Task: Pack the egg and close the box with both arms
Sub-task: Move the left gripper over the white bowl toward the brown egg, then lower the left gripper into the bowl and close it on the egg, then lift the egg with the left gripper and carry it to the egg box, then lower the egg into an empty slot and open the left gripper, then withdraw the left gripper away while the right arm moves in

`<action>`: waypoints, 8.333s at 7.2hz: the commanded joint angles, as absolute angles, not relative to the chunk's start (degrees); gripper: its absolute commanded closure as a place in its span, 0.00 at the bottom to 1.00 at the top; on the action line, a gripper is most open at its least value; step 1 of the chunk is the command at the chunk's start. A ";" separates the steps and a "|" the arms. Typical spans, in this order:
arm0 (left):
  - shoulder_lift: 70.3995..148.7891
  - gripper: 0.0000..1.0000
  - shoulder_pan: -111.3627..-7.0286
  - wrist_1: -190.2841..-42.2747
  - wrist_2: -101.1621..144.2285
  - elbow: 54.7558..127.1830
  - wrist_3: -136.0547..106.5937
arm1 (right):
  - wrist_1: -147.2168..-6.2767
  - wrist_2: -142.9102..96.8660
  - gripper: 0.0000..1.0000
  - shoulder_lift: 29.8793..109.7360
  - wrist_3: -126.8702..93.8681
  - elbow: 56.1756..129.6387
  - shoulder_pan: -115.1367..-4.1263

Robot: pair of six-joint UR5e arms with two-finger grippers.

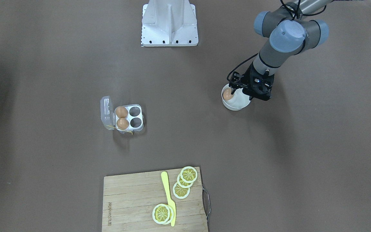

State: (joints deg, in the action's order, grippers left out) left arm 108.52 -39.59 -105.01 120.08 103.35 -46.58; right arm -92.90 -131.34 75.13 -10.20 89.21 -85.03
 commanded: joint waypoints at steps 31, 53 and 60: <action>129.32 0.87 -45.35 -102.31 129.02 94.08 -46.32 | -92.90 -131.66 0.00 75.76 -10.55 90.88 -84.46; 155.57 0.31 -29.27 -111.71 109.95 60.56 -46.32 | -92.55 -127.71 0.00 77.70 -9.93 90.61 -84.29; 148.39 0.06 -43.37 -102.50 125.37 71.87 -45.71 | -92.37 -130.78 0.00 75.95 -11.15 90.97 -82.36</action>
State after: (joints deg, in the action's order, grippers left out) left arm 151.68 -37.96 -105.37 119.38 68.26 -46.17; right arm -92.54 -130.08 76.72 -10.43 90.80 -83.29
